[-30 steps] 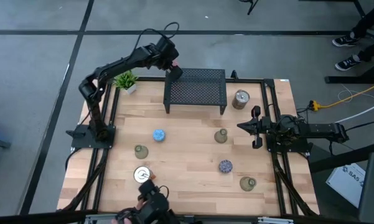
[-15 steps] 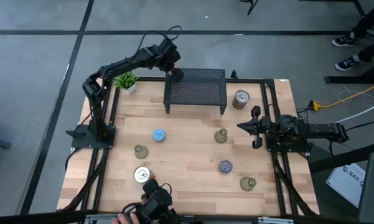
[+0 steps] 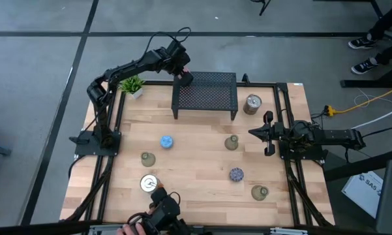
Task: Pick & Place candle stick holders
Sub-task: Put the pink patterned scented candle on the shelf, then put the blue patterned scented candle on the shelf
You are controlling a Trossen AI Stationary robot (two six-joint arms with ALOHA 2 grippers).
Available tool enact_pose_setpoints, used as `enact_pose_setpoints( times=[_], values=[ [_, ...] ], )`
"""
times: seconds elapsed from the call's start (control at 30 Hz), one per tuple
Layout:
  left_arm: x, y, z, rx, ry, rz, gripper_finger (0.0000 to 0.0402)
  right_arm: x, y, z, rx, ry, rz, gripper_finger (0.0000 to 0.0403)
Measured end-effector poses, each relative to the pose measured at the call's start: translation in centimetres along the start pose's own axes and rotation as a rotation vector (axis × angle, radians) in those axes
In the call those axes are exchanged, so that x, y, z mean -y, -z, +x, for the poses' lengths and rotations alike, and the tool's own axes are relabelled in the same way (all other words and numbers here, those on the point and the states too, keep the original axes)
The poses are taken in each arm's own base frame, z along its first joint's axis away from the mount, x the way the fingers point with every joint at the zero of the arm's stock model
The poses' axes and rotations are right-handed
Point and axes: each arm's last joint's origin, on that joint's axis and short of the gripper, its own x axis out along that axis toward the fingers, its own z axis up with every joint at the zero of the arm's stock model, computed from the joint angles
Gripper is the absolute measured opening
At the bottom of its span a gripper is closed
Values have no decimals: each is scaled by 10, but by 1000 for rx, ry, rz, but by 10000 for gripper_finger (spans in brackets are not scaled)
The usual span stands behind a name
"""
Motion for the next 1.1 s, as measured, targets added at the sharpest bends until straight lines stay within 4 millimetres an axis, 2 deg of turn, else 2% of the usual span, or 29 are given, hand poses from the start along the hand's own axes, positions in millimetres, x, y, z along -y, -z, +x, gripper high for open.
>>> enact_pose_setpoints(
  times=[0.17,0.73,1.1],
  values=[
    [0,0,0,0,0,-2,296,0,0,0,0,0,0,0],
    [0,0,-1,-4,-23,-2,349,0,0,0,0,-1,0,0],
    [1,-16,-33,-39,-20,-1,354,0,0,0,0,0,0,0]
  ],
)
